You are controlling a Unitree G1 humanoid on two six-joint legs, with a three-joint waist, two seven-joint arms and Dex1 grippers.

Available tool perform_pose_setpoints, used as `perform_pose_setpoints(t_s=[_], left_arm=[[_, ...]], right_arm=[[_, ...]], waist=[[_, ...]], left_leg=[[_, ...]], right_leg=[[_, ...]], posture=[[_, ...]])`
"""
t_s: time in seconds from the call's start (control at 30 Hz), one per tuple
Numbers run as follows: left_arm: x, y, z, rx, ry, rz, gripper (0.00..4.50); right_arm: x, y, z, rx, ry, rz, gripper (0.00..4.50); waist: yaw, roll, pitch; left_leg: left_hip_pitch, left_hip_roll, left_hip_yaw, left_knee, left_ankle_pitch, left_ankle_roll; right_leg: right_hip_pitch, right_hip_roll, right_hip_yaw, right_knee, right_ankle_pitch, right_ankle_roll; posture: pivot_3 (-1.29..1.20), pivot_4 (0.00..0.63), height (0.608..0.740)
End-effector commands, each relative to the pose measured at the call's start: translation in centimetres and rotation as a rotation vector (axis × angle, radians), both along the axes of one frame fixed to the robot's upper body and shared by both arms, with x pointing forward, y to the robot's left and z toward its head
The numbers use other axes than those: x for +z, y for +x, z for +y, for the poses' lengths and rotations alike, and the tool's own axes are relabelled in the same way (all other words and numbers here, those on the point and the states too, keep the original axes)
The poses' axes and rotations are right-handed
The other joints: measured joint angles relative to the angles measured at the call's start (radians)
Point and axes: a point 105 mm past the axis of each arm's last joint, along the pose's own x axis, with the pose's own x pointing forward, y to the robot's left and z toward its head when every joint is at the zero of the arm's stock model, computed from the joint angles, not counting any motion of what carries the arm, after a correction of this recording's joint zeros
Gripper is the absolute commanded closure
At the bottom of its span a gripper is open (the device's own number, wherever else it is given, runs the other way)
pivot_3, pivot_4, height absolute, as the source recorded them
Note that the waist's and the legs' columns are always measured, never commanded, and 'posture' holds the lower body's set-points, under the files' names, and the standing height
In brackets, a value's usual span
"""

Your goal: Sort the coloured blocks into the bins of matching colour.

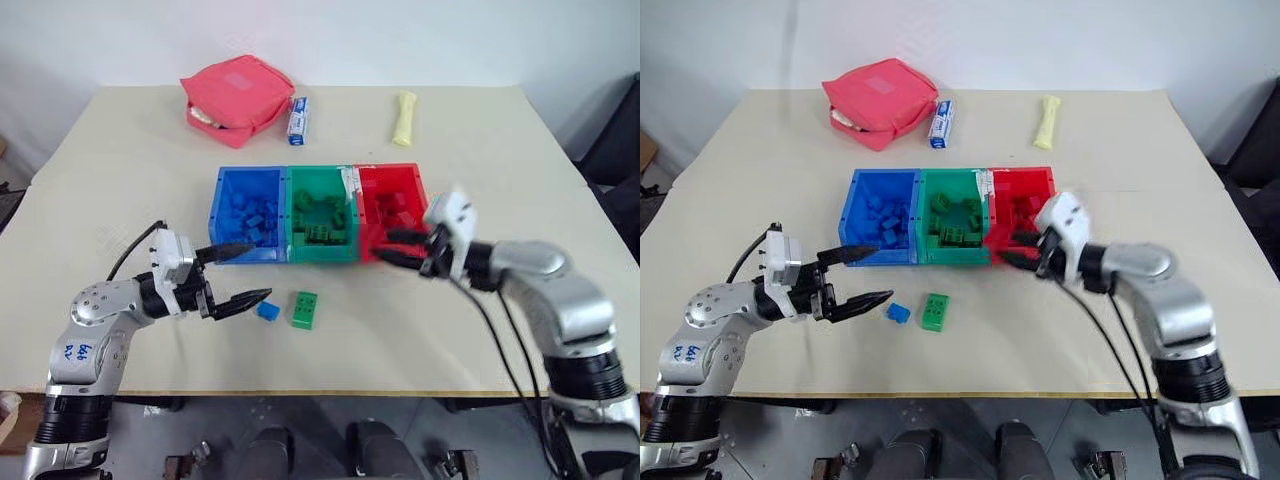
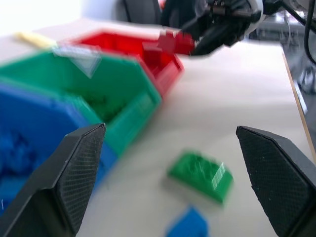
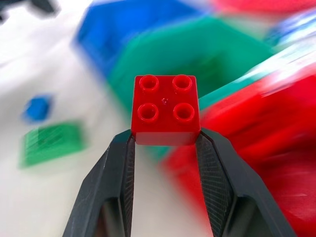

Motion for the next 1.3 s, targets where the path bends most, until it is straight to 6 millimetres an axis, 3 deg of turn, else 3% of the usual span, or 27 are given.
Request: perform_pose_setpoints(t_s=[0.03,0.13,0.3,0.4,0.47,0.57,0.8,0.93,1.07,1.3], left_arm=[[1.4,0.4,0.1,0.035,-0.041,-0.035,0.0],[1.4,0.7,0.2,0.057,-0.038,-0.034,0.0],[1.2,0.7,0.2,0.059,-0.035,-0.031,0.0],[1.0,0.7,0.4,0.069,-0.028,-0.027,0.0],[0.8,0.6,1.1,0.081,-0.009,-0.028,0.0],[0.4,0.4,2.2,0.067,0.05,-0.036,0.0],[-1.5,1.0,7.2,0.085,0.26,-0.006,0.0],[-2.7,0.6,8.3,0.047,0.366,0.01,0.0],[-3.0,0.2,7.1,-0.012,0.36,0.042,0.0],[-2.2,-0.4,-0.6,-0.051,0.334,0.198,0.0]], right_arm=[[1.8,2.2,-0.9,-0.088,0.022,-0.045,3.1],[1.8,4.6,-1.4,-0.163,-0.006,-0.056,3.1],[1.9,6.2,-0.8,-0.172,0.007,-0.057,1.5],[1.9,5.5,-0.5,-0.119,-0.002,-0.083,0.53],[2.1,3.8,-0.6,-0.034,0.013,-0.107,0.02],[2.0,1.5,-1.2,0.065,0.035,-0.119,0.02],[0.7,-4.0,-3.5,0.22,0.023,-0.144,0.02],[-0.7,-6.1,-4.5,0.272,-0.062,-0.12,0.02],[-2.3,-7.4,-5.2,0.287,-0.114,-0.094,0.02],[-3.4,-8.0,-4.5,0.271,-0.09,-0.059,0.02]], waist=[[0.0,0.0,0.0],[0.002,0.0,0.0],[0.003,0.0,0.0],[0.004,0.0,0.0],[0.006,0.0,0.0],[0.007,0.0,0.0],[0.005,0.0,0.0],[0.007,0.0,0.0],[0.009,0.0,0.0],[0.014,0.0,0.0]], left_leg=[[0.0,0.0,0.001,0.0,0.0,0.0],[0.0,0.0,0.001,0.0,0.0,0.0],[-0.001,-0.001,0.001,0.001,0.0,-0.001],[-0.002,-0.001,0.001,0.0,0.0,-0.001],[-0.003,-0.001,0.001,0.001,0.0,-0.001],[-0.003,-0.001,0.0,0.0,0.0,-0.001],[-0.002,-0.001,0.0,0.001,0.0,0.0],[-0.002,-0.001,0.001,0.0,0.0,0.0],[-0.002,-0.001,0.001,0.001,-0.001,0.001],[-0.002,-0.001,0.0,0.003,-0.003,0.006]], right_leg=[[-0.001,0.0,0.001,0.001,0.0,0.0],[-0.001,0.0,0.001,0.001,0.0,0.0],[-0.002,-0.001,0.001,0.001,0.0,0.0],[-0.003,-0.001,0.0,0.001,0.0,0.0],[-0.003,-0.001,0.0,0.001,0.0,0.0],[-0.003,-0.001,0.0,0.0,0.0,0.0],[-0.001,-0.001,0.0,0.0,0.0,0.0],[-0.001,-0.001,0.0,0.0,0.0,0.0],[0.0,-0.001,0.0,-0.002,0.0,0.0],[0.001,-0.001,0.0,0.0,0.0,0.001]], posture=[[0.0,0.15,0.74],[0.0,0.15,0.74],[0.0,0.15,0.74],[0.0,0.15,0.74],[0.0,0.15,0.74],[0.0,0.15,0.74],[0.0,0.15,0.74],[0.0,0.15,0.74],[0.0,0.15,0.74],[0.0,0.15,0.74]])
